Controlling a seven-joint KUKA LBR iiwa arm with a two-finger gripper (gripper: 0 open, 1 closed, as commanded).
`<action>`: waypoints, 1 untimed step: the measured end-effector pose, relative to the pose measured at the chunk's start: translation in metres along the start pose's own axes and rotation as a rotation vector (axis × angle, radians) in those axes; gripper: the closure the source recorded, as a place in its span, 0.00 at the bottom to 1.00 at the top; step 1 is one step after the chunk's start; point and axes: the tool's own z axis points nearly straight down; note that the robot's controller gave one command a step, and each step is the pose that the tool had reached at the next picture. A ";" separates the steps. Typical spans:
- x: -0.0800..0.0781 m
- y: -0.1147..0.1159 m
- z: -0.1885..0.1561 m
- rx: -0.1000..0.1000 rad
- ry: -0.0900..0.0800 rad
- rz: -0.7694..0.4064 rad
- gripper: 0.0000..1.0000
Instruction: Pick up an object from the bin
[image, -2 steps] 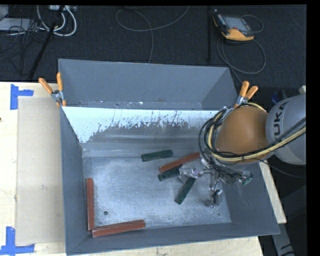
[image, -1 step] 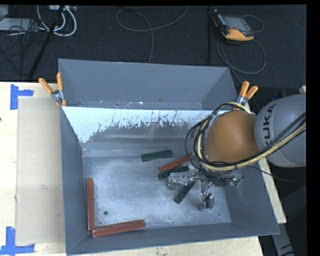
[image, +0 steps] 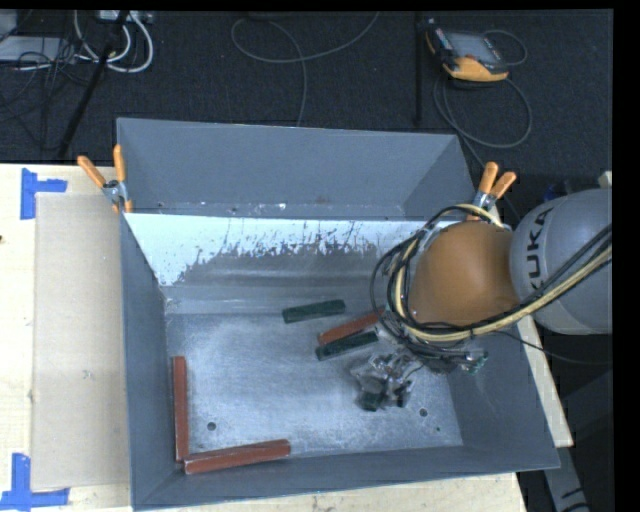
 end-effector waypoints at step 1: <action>0.005 0.014 -0.170 0.009 -0.006 0.013 1.00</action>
Offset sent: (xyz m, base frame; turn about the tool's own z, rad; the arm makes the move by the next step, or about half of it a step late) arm -0.0155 0.0047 0.1662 0.0091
